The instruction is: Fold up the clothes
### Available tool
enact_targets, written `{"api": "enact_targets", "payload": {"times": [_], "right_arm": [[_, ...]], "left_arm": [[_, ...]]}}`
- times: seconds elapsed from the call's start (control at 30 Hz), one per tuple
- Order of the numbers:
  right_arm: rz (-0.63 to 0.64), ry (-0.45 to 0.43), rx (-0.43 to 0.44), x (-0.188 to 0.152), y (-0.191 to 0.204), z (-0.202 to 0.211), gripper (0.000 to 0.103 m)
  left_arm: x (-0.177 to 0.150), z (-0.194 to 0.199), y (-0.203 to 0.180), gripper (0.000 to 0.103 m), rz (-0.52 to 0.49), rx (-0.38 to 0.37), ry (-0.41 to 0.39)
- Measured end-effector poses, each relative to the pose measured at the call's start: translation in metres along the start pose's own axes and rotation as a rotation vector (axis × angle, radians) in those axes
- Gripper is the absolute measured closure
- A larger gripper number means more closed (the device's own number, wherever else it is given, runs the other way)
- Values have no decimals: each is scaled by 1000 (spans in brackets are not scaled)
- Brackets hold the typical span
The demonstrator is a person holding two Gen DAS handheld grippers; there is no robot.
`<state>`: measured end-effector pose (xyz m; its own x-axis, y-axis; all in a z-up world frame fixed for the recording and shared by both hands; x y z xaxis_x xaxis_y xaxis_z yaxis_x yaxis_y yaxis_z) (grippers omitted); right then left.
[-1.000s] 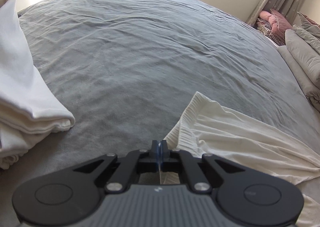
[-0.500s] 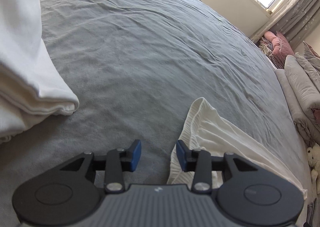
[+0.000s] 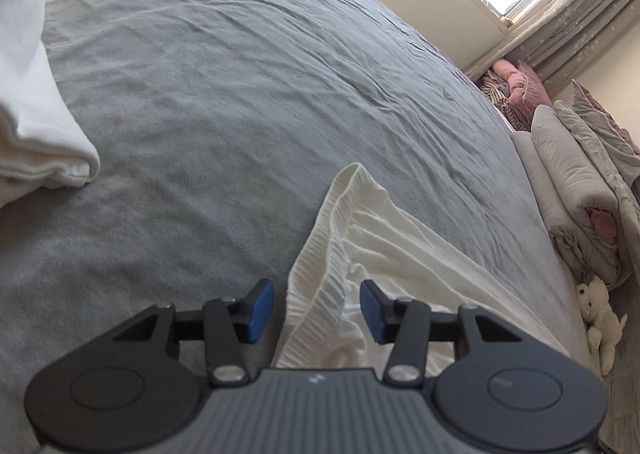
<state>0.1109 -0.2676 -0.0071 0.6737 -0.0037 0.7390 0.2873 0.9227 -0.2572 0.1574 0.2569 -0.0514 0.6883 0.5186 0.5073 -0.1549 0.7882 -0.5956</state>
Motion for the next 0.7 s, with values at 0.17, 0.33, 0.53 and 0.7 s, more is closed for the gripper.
{"api": "enact_targets", "payload": {"times": [0.17, 0.33, 0.53, 0.7], "right_arm": [[-1, -1, 1, 1, 1, 0, 51], [-3, -2, 5, 1, -1, 0, 51], [-10, -2, 5, 1, -2, 1, 51], [-7, -4, 8, 2, -2, 1, 51]], "left_arm": [[3, -2, 0, 97, -30, 45, -3], [22, 13, 2, 97, -83, 72, -56], [15, -1, 11, 97, -120, 150, -13], [8, -6, 4, 93, -157, 149, -13]]}}
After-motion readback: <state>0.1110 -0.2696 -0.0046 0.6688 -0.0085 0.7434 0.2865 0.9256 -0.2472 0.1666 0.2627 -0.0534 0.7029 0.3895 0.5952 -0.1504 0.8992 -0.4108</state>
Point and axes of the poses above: each gripper's, at about its wrist camera, not at the fingertips, and z roughly against the way its jaws point, y to its left, x to its top, the point moved 10 cm from there along -z, roughly the way its jaws point, and after that the axes turned 9 degrees about -x, right-handed, at the moved point
